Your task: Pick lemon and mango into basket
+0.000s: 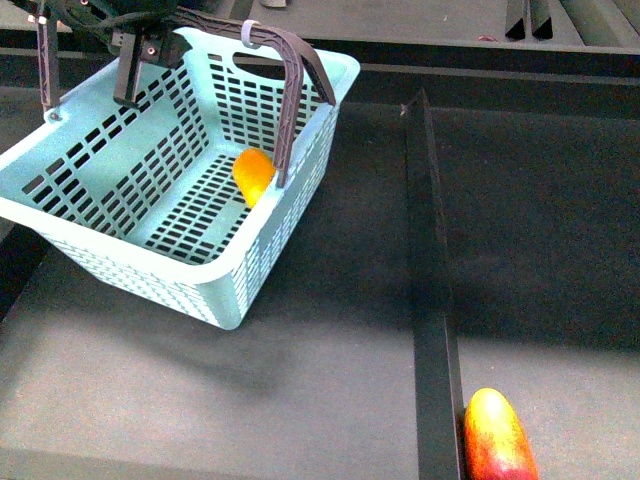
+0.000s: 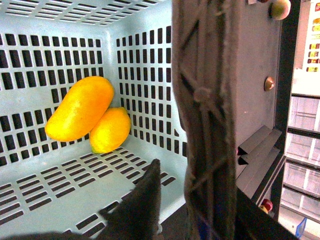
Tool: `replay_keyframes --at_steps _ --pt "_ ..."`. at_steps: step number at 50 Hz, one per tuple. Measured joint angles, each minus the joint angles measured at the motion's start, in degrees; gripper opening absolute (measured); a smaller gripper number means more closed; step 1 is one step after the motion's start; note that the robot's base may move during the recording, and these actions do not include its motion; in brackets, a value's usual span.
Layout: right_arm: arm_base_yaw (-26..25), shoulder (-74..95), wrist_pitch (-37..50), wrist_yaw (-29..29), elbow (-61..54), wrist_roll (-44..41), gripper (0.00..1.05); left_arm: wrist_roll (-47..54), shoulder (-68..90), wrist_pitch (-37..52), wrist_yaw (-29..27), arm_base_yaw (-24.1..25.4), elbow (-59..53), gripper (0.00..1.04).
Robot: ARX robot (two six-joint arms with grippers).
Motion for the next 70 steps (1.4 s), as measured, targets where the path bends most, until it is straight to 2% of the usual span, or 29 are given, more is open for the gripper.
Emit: replay_keyframes --at_steps 7,12,17,24,25,30,33,37,41,44,47,51,65,68,70 --pt "0.0 0.0 0.0 0.0 0.0 0.0 0.96 -0.1 -5.2 2.1 -0.8 0.2 -3.4 0.54" --pt "0.0 0.0 0.0 0.0 0.0 0.0 0.96 -0.7 -12.6 2.6 -3.8 0.5 -8.4 0.78" --pt "0.0 0.0 0.0 0.0 0.0 0.0 0.96 -1.2 -20.7 -1.7 -6.3 0.7 -12.8 0.99" --pt "0.0 0.0 0.0 0.0 0.0 0.0 0.96 -1.1 -28.3 -7.5 -7.8 -1.0 -15.8 0.98" --pt "0.0 0.0 0.0 0.0 0.0 0.0 0.96 0.0 -28.6 -6.9 -8.1 -1.3 -16.1 0.97" --pt "0.0 0.0 0.0 0.0 0.0 0.0 0.96 26.6 -32.1 21.5 -8.1 -0.9 -29.0 0.79" --pt "0.0 0.0 0.0 0.0 0.0 0.0 0.96 42.2 -34.6 33.9 -7.3 0.0 -36.7 0.69" --pt "0.0 0.0 0.0 0.0 0.0 0.0 0.96 62.1 -38.5 43.1 -6.4 1.6 -44.7 0.55" --pt "0.0 0.0 0.0 0.0 0.0 0.0 0.96 74.2 -43.2 46.9 -5.3 3.5 -51.9 0.38" --pt "0.0 0.0 0.0 0.0 0.0 0.0 0.96 77.5 -45.0 47.7 -4.7 4.2 -55.0 0.29" --pt "0.0 0.0 0.0 0.0 0.0 0.0 0.96 80.0 -47.8 48.6 -3.3 5.0 -59.5 0.15" --pt "0.0 0.0 0.0 0.0 0.0 0.0 0.96 81.1 -50.2 49.2 -2.4 5.5 -62.7 0.03" --pt "0.0 0.0 0.0 0.0 0.0 0.0 0.96 82.2 -61.1 48.8 -0.2 8.4 -73.0 0.04" --pt "0.0 0.0 0.0 0.0 0.0 0.0 0.96 82.4 -64.1 47.7 3.4 10.4 -74.9 0.04" --pt "0.0 0.0 0.0 0.0 0.0 0.0 0.96 82.4 -65.9 46.9 3.8 11.6 -76.0 0.04"
